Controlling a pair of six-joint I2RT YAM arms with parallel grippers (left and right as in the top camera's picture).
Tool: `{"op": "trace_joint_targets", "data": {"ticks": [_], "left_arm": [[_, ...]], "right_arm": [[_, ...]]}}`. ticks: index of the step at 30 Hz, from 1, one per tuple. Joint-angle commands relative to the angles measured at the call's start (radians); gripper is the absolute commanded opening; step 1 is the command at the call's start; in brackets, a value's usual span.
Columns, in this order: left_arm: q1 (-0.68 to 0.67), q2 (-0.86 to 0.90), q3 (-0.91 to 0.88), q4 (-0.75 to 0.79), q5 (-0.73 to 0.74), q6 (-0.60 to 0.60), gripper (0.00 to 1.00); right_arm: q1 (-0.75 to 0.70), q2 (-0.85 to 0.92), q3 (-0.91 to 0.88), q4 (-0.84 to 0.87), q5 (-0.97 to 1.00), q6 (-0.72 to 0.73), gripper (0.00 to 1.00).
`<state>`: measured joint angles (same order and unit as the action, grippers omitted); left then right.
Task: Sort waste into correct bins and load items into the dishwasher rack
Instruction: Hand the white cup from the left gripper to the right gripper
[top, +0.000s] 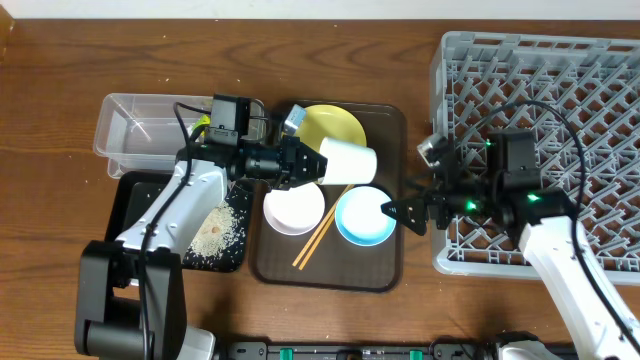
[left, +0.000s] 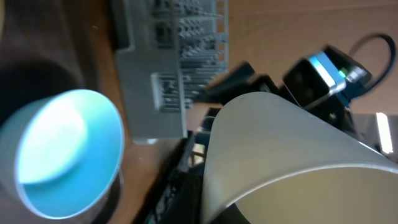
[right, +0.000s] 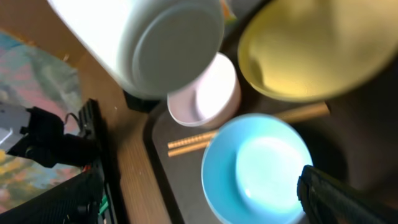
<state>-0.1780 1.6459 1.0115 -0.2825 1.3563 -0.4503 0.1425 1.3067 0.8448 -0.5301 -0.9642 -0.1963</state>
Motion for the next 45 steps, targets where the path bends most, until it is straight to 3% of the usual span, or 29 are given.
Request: {"op": "trace_joint_targets", "data": {"ticks": [1,6,17,45], "left_arm": [[-0.008,0.001,0.012,0.01,0.094,-0.008,0.06],[-0.031,0.001,0.012,0.009,0.09,-0.008,0.06],[-0.043,0.001,0.012,0.012,0.076,-0.012,0.06],[-0.043,0.001,0.012,0.012,0.125,-0.034,0.06]], "right_arm": [[0.018,0.05,0.016,0.099,-0.153,-0.044,0.99],[0.034,0.103,0.016,0.268,-0.254,0.002,0.98],[0.099,0.112,0.016,0.499,-0.275,0.129,0.95],[0.131,0.112,0.016,0.52,-0.266,0.14,0.69]]}}
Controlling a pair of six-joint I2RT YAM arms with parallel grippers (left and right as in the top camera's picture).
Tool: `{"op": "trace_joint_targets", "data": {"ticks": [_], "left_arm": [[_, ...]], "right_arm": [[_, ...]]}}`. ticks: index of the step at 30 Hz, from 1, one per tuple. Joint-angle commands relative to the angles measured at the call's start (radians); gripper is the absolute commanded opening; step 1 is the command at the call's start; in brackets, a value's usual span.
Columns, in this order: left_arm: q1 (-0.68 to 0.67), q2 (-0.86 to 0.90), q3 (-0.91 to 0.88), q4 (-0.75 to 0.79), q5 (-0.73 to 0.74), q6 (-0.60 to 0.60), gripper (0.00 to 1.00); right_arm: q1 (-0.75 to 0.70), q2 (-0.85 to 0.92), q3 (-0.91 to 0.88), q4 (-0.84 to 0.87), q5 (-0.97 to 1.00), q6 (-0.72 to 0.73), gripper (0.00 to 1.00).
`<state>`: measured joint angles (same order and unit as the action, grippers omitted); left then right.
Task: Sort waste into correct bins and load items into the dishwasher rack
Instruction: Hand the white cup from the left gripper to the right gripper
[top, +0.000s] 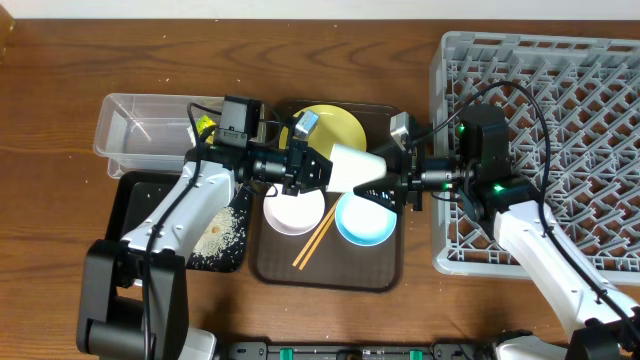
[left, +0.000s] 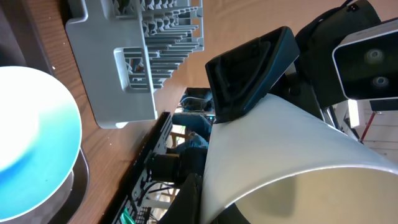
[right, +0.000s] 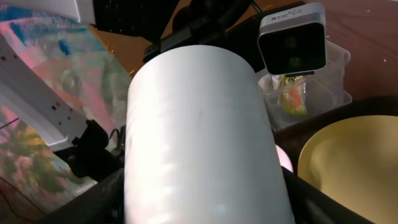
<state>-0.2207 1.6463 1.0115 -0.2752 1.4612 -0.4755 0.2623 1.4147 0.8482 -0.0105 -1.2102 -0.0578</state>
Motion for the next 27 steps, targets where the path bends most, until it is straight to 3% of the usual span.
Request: {"op": "trace_joint_targets", "data": {"ticks": [1,9,14,19,21,23,27], "left_arm": [[-0.001,0.0,0.012,0.005,0.02,-0.009,0.06],[-0.001,0.0,0.012,0.005,0.019,-0.009,0.09],[0.0,0.0,0.012,0.004,-0.064,-0.008,0.17],[0.001,0.0,0.012,0.005,-0.122,-0.008,0.17],[0.005,0.0,0.012,0.004,-0.147,-0.008,0.28],[0.01,0.0,0.012,-0.002,-0.202,-0.002,0.33],[0.015,-0.006,0.012,-0.083,-0.468,0.027,0.41]], "right_arm": [[0.011,0.004,0.013,0.0,-0.017,0.001,0.69],[0.011,0.004,0.013,0.0,0.01,0.002,0.64],[0.011,0.004,0.013,-0.001,0.064,0.032,0.54],[0.01,0.004,0.013,-0.003,0.153,0.079,0.41],[0.005,0.003,0.013,0.0,0.187,0.104,0.41],[-0.007,0.002,0.014,-0.001,0.215,0.122,0.4],[-0.041,-0.012,0.018,-0.019,0.274,0.164,0.35]]}}
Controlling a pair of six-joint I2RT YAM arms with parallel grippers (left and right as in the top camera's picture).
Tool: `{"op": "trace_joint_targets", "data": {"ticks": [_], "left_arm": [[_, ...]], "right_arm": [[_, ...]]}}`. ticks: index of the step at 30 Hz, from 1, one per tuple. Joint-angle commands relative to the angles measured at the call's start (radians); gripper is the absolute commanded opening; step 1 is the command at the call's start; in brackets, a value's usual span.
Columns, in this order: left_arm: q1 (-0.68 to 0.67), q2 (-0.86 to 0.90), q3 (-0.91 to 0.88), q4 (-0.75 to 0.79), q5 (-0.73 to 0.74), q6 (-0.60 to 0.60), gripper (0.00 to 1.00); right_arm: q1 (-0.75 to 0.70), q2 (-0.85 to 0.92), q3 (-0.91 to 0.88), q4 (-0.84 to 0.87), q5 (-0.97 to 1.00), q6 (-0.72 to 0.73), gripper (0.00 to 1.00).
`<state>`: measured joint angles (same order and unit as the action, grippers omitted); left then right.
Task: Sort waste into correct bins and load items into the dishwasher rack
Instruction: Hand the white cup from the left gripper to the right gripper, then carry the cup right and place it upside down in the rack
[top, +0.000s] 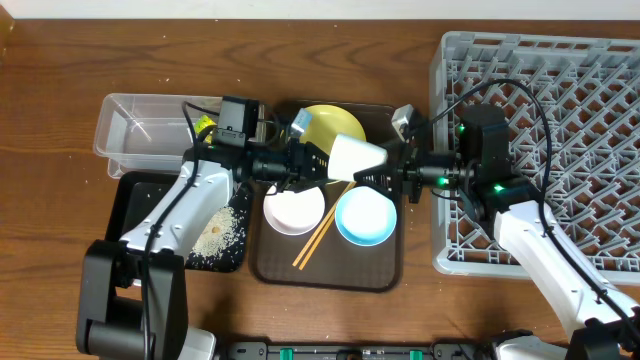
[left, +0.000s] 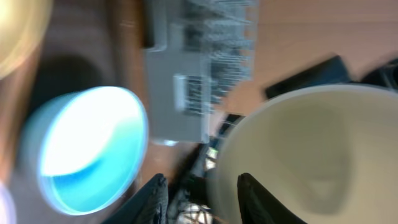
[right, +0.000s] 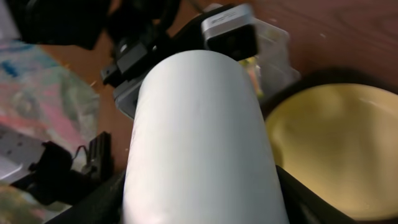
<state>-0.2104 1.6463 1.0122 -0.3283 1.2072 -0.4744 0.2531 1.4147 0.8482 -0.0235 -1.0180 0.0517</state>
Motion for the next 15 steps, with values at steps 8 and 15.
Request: {"op": "trace_joint_targets", "data": {"ticks": [8,15], "left_arm": [[0.004,-0.103,0.011,-0.122,-0.525,0.126,0.46],[0.004,-0.264,0.011,-0.242,-0.787,0.141,0.46]], "right_arm": [[-0.084,-0.136,0.097,-0.323,0.407,0.018,0.24],[-0.147,-0.222,0.265,-0.701,0.713,0.018,0.03]]}}
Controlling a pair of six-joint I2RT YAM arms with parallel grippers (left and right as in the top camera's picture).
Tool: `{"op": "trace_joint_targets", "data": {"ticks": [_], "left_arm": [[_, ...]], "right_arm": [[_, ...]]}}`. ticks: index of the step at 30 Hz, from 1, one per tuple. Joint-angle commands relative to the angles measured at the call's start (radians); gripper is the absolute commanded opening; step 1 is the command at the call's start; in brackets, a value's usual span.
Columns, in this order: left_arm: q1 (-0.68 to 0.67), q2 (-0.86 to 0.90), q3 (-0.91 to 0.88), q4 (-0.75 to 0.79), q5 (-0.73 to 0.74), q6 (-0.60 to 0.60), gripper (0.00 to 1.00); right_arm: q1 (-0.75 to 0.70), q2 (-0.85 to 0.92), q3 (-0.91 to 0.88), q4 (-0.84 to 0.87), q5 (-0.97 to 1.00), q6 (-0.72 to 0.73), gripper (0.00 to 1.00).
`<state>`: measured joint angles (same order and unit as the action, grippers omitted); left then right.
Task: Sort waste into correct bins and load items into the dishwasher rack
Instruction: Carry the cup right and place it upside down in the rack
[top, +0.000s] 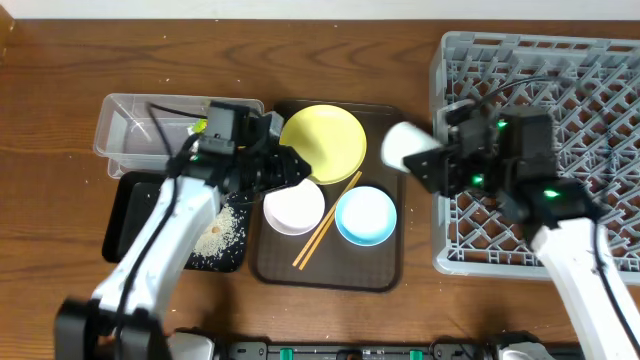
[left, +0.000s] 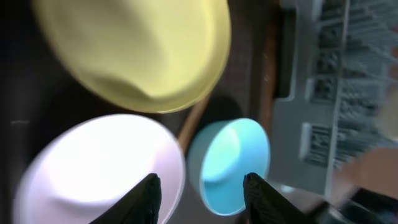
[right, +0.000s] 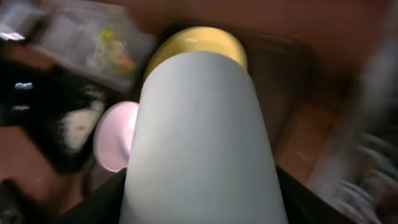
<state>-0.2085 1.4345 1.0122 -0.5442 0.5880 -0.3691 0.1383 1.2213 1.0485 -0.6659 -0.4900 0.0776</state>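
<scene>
A white cup (top: 403, 147) lies sideways in the air between the brown tray (top: 390, 270) and the grey dishwasher rack (top: 560, 100), with my right gripper (top: 425, 165) shut on it. The cup (right: 199, 137) fills the right wrist view. My left gripper (top: 290, 165) hangs open and empty over the tray's left side, its fingers (left: 146, 199) above the white bowl (left: 99, 168). On the tray sit a yellow plate (top: 322, 145), the white bowl (top: 293, 208), a blue bowl (top: 366, 215) and chopsticks (top: 325, 225).
A clear bin (top: 130, 130) holding a wrapper stands at the back left. In front of it lies a black tray (top: 130, 200) with spilled rice (top: 215, 235). The rack takes up the right side of the table.
My left gripper has drawn back left, away from the cup. The right gripper has carried the cup to the right, from over the tray to the rack's left edge.
First my left gripper held the white cup sideways over the tray while the right gripper stood open by the blue bowl. Then the right gripper was around the cup's base with the left at its rim. Now the right gripper alone holds it.
</scene>
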Motion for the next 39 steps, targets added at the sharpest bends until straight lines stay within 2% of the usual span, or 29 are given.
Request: {"op": "trace_joint_targets", "data": {"ticks": [1,5,11,17,21,32,34,36,37,39], "left_arm": [[0.002,-0.072,0.011,-0.042,-0.192,0.037,0.46],[0.002,-0.131,0.011,-0.085,-0.266,0.037,0.5],[0.002,-0.15,0.011,-0.097,-0.268,0.04,0.51],[0.002,-0.149,0.011,-0.103,-0.268,0.039,0.51],[0.002,-0.149,0.011,-0.11,-0.268,0.04,0.51],[0.002,-0.149,0.011,-0.111,-0.268,0.04,0.51],[0.002,-0.149,0.011,-0.111,-0.268,0.04,0.51],[0.002,-0.149,0.011,-0.111,-0.268,0.04,0.51],[0.002,-0.149,0.011,-0.111,-0.268,0.04,0.51],[0.002,-0.149,0.011,-0.111,-0.268,0.04,0.51]], "right_arm": [[-0.045,-0.033,0.085,-0.101,0.22,-0.008,0.01],[-0.117,-0.032,0.161,-0.261,0.374,-0.003,0.01],[-0.29,-0.009,0.195,-0.415,0.502,0.034,0.01],[-0.46,0.043,0.195,-0.468,0.524,0.034,0.02],[-0.521,0.094,0.194,-0.492,0.525,0.034,0.04],[-0.57,0.296,0.194,-0.489,0.562,0.034,0.09],[-0.57,0.333,0.194,-0.489,0.559,0.034,0.14],[-0.57,0.357,0.194,-0.49,0.534,0.034,0.29],[-0.57,0.365,0.194,-0.49,0.518,0.034,0.39],[-0.57,0.373,0.194,-0.489,0.488,0.034,0.66]]}}
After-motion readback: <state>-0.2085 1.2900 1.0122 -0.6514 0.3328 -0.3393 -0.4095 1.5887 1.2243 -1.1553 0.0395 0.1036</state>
